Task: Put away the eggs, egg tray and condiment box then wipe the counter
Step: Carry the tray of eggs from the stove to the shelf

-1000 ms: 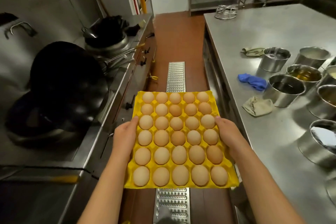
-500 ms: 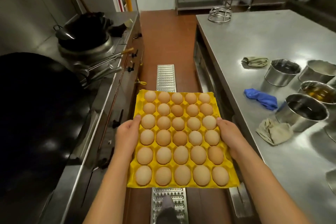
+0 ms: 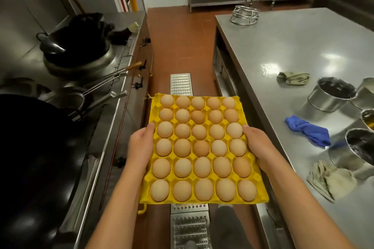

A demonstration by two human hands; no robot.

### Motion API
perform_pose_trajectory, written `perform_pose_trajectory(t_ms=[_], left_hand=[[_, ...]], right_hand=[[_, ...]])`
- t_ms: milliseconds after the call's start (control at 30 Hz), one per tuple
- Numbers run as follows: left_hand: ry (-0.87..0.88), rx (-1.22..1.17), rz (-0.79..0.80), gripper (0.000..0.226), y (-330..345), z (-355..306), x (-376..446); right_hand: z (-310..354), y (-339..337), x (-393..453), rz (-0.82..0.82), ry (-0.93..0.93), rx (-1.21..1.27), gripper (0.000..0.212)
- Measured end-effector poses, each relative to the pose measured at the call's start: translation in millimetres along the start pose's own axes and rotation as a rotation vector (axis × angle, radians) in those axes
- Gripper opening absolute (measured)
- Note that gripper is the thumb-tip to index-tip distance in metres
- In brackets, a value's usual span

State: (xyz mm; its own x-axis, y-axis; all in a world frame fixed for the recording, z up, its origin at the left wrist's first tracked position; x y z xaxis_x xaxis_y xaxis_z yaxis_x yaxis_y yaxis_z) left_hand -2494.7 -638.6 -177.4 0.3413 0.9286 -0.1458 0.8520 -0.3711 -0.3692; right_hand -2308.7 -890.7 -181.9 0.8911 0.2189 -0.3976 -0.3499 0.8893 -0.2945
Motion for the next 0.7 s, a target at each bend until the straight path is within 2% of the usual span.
perform_pose_trajectory(t_ms=[233,467,700], left_hand=[[-0.006,0.058,-0.054,0.044,67,-33,71],[-0.078,0.068,-0.096,0.038,141,-84,136],[-0.107,0.027,-0.146,0.037,175,-127,182]], right_hand=[[32,12,108,0.069,0.014,0.013,0.040],[93,12,219,0.099,-0.033,-0.033,0.043],[146,21,289,0.168,-0.088,-0.047,0.044]])
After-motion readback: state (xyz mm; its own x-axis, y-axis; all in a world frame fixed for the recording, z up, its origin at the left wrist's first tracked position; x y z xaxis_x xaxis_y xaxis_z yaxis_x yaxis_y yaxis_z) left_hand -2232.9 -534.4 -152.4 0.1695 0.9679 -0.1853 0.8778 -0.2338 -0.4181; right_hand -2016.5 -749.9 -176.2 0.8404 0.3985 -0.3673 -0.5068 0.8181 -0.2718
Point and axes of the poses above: each hand's wrist, its own x-axis towards the middle knuckle, its own y-axis out of the palm, z = x × y, the point moved 3 cm from there along x, towards the middle knuckle, and after that the axes turned 10 degrees about -z, right-handed, at the moved point
